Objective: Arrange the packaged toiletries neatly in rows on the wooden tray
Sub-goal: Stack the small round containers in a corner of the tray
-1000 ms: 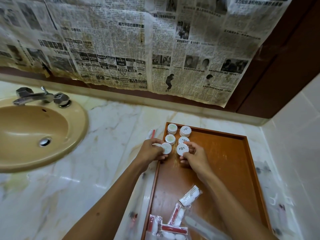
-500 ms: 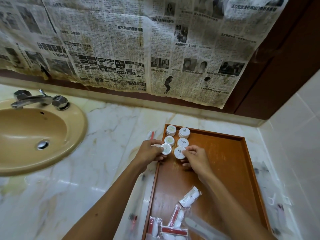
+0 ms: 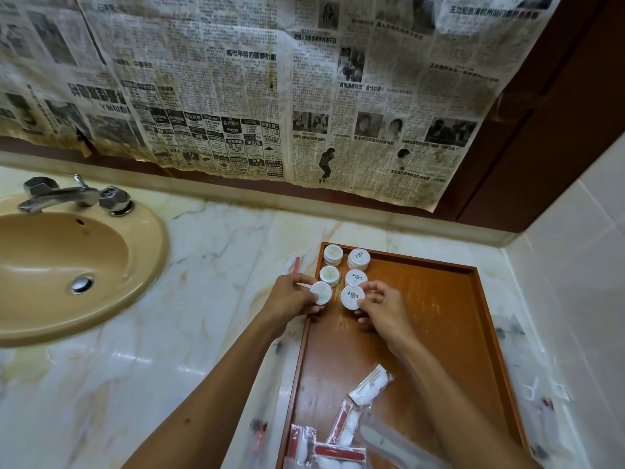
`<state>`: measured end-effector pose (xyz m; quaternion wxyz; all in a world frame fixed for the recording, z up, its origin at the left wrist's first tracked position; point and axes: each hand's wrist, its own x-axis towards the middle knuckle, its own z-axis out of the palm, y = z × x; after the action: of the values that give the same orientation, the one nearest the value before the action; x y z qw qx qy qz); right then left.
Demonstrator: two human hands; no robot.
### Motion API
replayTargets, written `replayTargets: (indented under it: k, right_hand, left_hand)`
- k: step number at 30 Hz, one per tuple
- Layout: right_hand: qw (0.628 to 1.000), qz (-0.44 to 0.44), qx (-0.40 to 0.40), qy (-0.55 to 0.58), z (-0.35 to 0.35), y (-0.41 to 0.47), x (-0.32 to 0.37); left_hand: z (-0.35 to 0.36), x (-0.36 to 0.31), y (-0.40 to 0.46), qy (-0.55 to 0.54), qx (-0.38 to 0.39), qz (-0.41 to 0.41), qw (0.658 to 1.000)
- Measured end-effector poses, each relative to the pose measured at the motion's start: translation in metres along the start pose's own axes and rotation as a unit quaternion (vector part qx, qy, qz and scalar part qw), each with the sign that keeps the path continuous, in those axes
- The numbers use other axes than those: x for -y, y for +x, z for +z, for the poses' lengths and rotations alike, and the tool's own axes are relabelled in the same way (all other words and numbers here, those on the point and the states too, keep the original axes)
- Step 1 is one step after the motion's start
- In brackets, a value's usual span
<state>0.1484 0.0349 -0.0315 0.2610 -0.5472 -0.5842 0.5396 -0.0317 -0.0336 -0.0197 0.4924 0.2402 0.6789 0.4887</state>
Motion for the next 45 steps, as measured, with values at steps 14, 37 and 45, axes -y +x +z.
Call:
replayTargets:
  k: [14,37,45]
  right_hand:
    - [0.999,-0.011,-0.038,-0.030,-0.013,0.034,0.022]
    - [0.945,-0.145,-0.043,-0.290,-0.016,0.050,0.008]
    - [0.802,-0.208,0.106,-0.550,-0.014,0.061,0.031]
  left_hand:
    - [0.008,-0.026,0.026,0.055,-0.070,0.037,0.995]
    - [0.011,-0.022,0.068,0.436,-0.004,0.229,0.870]
    - [0.014,-0.042,0.069,0.624,0.097,0.301,0.714]
